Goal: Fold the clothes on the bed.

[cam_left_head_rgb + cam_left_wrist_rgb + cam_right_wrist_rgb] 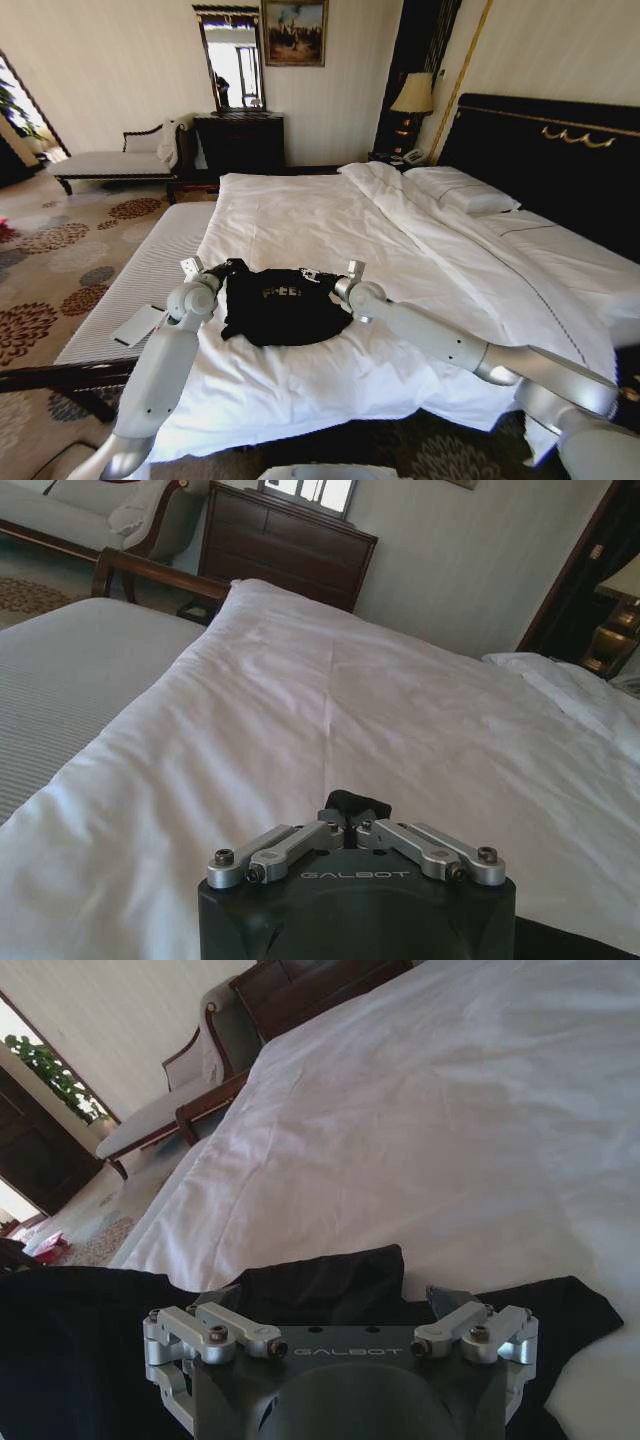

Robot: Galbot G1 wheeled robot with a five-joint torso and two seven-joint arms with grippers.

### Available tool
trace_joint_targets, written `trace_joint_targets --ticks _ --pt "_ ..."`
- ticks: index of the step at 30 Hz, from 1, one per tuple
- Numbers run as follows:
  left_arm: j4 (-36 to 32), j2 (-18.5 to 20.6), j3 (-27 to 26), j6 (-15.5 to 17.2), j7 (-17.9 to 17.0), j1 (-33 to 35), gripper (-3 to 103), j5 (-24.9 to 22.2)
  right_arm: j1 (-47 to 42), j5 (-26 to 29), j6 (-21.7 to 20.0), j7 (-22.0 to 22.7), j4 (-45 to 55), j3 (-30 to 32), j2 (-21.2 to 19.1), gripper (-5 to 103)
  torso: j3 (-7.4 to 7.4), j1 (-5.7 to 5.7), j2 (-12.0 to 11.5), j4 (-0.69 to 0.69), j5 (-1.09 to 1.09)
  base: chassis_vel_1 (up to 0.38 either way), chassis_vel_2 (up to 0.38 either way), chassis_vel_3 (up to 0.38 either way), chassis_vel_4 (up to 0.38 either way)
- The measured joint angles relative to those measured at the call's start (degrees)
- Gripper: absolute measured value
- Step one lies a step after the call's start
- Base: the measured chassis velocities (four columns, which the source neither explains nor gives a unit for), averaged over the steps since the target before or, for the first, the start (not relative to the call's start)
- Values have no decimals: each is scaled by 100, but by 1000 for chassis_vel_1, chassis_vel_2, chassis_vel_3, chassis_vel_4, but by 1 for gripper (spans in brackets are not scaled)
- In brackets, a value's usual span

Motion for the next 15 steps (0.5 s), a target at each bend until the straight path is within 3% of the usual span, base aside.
trace_joint_targets --ticks 6,15 --pt "-65 25 -66 10 12 49 0 4 -2 505 -255 688 169 83 136 100 0 -1 0 0 0 0 0 0 0" --pt "-139 -46 -63 10 87 -62 0 12 -5 608 -317 905 97 99 316 100 0 -1 0 -1 1 0 0 0 0"
